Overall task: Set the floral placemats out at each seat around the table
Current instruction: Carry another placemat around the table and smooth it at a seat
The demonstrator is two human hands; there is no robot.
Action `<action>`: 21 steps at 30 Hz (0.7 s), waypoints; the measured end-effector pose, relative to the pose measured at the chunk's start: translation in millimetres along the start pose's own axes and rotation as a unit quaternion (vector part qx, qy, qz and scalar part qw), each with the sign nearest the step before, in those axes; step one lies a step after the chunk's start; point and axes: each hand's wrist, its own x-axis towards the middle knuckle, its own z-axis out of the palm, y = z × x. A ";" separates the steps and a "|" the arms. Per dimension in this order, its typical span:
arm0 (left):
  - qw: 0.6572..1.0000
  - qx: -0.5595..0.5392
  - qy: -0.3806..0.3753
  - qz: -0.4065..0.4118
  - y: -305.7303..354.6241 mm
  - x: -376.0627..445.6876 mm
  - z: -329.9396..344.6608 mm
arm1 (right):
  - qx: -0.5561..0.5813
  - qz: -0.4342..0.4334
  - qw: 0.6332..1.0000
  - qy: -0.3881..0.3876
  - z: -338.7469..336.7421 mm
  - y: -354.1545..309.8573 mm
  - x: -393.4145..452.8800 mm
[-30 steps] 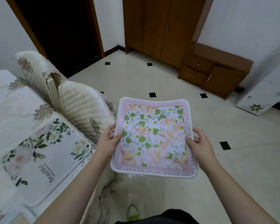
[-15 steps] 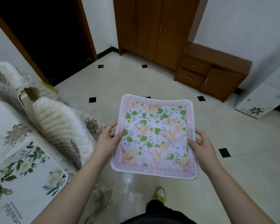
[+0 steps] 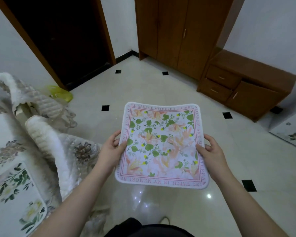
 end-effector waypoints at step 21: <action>0.994 -0.097 0.042 0.006 30.7 160.4 -97.3 | -0.047 -0.037 0.996 -0.073 138.9 -82.8 175.2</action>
